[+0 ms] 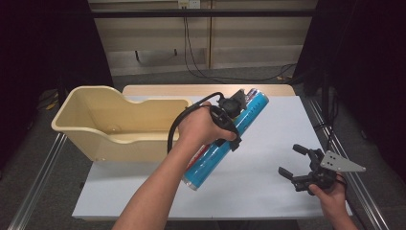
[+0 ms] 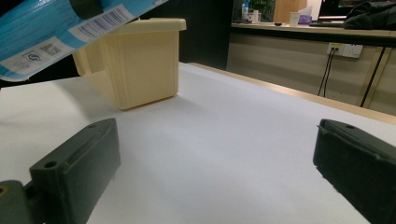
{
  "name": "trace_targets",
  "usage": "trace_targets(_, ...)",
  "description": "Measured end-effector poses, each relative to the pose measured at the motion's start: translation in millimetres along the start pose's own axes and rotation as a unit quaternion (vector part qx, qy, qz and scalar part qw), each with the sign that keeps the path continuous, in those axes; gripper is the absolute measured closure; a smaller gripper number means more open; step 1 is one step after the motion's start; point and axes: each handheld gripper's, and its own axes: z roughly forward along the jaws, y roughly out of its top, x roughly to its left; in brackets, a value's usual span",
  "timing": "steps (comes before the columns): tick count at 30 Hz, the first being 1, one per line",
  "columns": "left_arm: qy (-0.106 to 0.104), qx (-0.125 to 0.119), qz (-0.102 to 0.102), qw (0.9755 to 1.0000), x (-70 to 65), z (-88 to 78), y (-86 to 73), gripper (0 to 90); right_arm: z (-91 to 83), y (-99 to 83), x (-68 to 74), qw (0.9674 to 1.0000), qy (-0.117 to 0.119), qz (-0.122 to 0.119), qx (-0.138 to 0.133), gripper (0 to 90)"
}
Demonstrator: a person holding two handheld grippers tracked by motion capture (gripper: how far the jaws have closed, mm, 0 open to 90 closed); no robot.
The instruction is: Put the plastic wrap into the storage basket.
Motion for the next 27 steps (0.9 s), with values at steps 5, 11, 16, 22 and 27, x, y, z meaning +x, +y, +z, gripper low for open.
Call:
trace_targets(5, 0.001, -0.011, 0.001, 0.9999, 3.5, -14.6, 2.8, 31.4, -0.1, 0.1, 0.1, 1.0, 0.0, 0.0, -0.001, 0.2)
trace_targets(11, 0.007, -0.023, 0.003, 0.9997, 6.8, -29.3, 5.4, 31.4, 0.6, -0.1, 0.4, 1.0, 0.001, 0.001, -0.001, 0.2)
trace_targets(16, 0.003, -0.031, 0.0, 0.9995, 15.1, -41.6, 5.7, 31.4, 0.8, -0.1, 1.1, 1.0, 0.002, 0.001, -0.001, 0.2)
trace_targets(22, 0.011, -0.035, 0.002, 0.9993, 22.6, -55.2, 7.0, 31.5, 1.7, -0.7, 0.9, 1.0, 0.002, 0.001, 0.001, 0.2)
trace_targets(27, 0.014, -0.034, 0.005, 0.9993, 28.5, -64.8, 7.9, 31.5, 1.6, -0.8, 0.7, 1.0, 0.003, 0.002, 0.0, 0.2)
